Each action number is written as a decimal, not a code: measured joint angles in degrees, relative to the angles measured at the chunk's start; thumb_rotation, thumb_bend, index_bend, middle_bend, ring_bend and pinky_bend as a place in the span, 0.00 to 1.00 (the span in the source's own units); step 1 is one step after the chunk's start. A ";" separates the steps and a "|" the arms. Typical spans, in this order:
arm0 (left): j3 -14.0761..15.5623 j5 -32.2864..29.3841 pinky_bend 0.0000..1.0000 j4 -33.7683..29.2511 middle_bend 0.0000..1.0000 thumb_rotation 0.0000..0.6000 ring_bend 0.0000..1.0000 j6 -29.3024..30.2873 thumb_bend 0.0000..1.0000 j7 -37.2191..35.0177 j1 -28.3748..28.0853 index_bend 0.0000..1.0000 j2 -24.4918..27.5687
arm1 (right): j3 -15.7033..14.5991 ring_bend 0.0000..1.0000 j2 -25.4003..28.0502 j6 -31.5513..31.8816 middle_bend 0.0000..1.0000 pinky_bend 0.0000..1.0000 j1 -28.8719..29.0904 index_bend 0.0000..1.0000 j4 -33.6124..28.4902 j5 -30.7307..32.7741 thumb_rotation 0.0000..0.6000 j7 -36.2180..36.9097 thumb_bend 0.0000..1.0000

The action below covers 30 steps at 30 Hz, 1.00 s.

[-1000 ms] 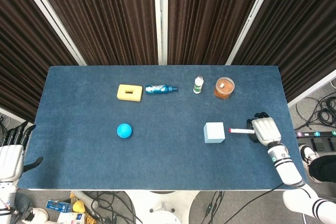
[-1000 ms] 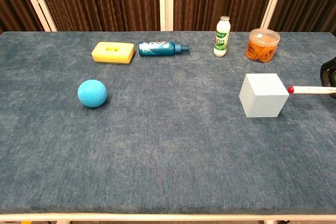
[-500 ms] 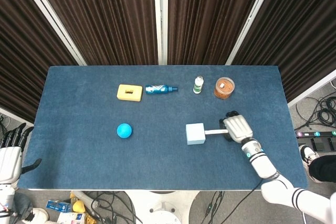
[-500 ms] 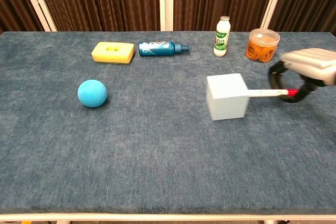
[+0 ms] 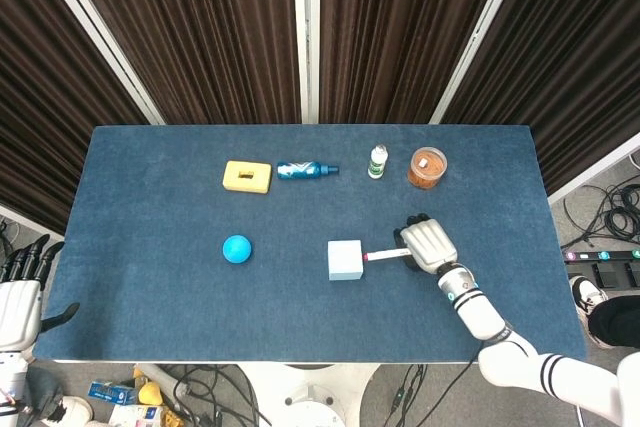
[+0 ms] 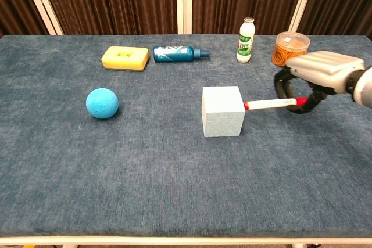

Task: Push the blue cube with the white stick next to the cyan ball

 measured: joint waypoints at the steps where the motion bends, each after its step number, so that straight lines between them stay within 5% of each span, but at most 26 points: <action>1: -0.01 0.07 0.13 0.01 0.16 1.00 0.12 0.00 0.19 0.03 -0.03 0.18 0.00 | -0.37 0.25 0.30 0.20 0.65 0.29 -0.28 0.73 -0.32 0.36 1.00 -0.30 0.44; 15: 0.01 0.37 0.13 0.61 0.16 1.00 0.12 0.34 0.19 -0.75 0.17 0.18 -0.12 | 1.00 0.27 -2.91 -1.32 0.66 0.29 3.25 0.73 -0.98 5.68 1.00 -4.83 0.44; 30: -0.04 0.54 0.13 1.40 0.16 1.00 0.12 0.23 0.19 -1.38 0.13 0.18 -0.31 | 3.74 0.28 -12.22 -2.31 0.67 0.29 12.91 0.74 -0.25 16.50 1.00 -16.54 0.44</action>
